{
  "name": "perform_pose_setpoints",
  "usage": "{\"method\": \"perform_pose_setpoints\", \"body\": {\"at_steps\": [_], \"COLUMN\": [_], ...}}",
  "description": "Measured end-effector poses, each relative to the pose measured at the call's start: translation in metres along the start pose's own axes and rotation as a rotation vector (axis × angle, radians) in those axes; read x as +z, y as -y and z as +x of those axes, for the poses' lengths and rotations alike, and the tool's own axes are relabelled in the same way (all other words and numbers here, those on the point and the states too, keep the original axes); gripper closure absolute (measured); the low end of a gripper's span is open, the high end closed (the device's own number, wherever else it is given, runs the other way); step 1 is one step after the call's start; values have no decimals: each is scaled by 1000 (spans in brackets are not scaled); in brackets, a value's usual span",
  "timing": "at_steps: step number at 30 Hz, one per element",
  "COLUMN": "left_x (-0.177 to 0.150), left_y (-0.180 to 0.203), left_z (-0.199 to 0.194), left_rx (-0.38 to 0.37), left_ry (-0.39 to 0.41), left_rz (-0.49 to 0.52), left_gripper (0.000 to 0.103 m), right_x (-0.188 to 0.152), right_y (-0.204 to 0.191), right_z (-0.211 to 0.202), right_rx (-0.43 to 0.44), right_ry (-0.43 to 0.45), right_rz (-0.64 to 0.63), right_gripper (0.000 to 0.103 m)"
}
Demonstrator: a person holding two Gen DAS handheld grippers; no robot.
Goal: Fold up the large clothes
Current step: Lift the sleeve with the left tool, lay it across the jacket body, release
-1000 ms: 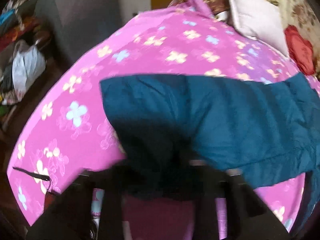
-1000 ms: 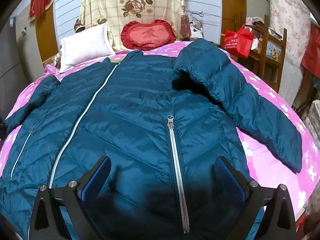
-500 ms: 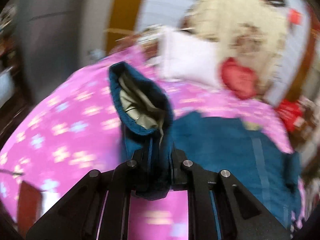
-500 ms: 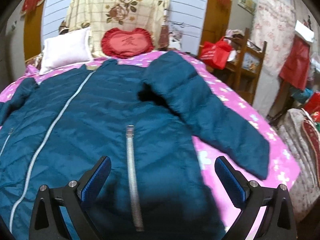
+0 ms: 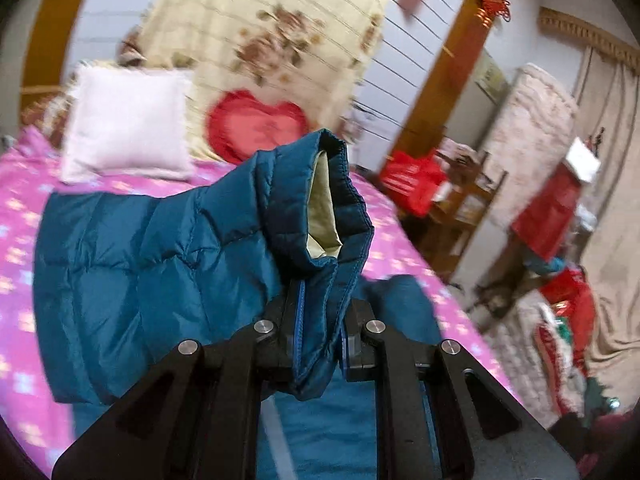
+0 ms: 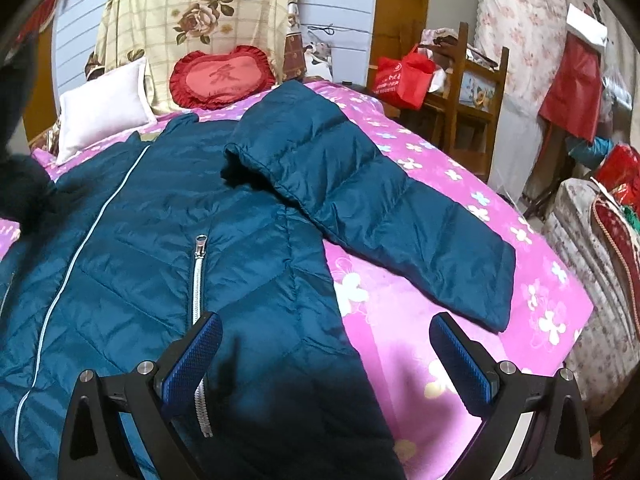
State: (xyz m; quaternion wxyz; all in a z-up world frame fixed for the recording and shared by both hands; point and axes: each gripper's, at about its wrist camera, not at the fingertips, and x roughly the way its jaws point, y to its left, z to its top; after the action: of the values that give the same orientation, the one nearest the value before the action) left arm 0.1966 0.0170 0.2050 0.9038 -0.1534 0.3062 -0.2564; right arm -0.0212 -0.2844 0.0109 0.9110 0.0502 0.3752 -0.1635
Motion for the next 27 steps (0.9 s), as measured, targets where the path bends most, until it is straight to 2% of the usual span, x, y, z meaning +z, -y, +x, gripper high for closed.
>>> {"method": "perform_pose_setpoints", "body": {"at_steps": [4, 6, 12, 16, 18, 19, 20, 24, 27], "left_x": [-10, -16, -66, -99, -110, -114, -118, -116, -111], "left_y": [39, 50, 52, 47, 40, 37, 36, 23, -8], "left_z": [59, 81, 153, 187, 191, 191, 189, 159, 130], "left_rx": [-114, -139, -179, -127, -106, -99, -97, -100, -7], "left_ry": [-73, -99, -228, -309, -332, -343, -343, -299, -259], "left_rz": [-30, -27, -90, -89, -99, -110, -118, -86, -26], "left_gripper": [91, 91, 91, 87, 71, 53, 48, 46, 45], "right_x": [-1, -2, 0, 2, 3, 4, 3, 5, 7], "right_y": [6, 9, 9, 9, 8, 8, 8, 10, 8], "right_z": [3, 5, 3, 6, 8, 8, 8, 10, 6], "right_rx": [32, 44, 55, 59, 55, 54, 54, 34, 35], "right_ry": [-28, -44, -37, -44, -49, -49, -47, -38, -10], "right_rz": [47, 61, 68, 76, 74, 73, 73, 80, 93], "right_gripper": [0, 0, 0, 0, 0, 0, 0, 0, 0]}}
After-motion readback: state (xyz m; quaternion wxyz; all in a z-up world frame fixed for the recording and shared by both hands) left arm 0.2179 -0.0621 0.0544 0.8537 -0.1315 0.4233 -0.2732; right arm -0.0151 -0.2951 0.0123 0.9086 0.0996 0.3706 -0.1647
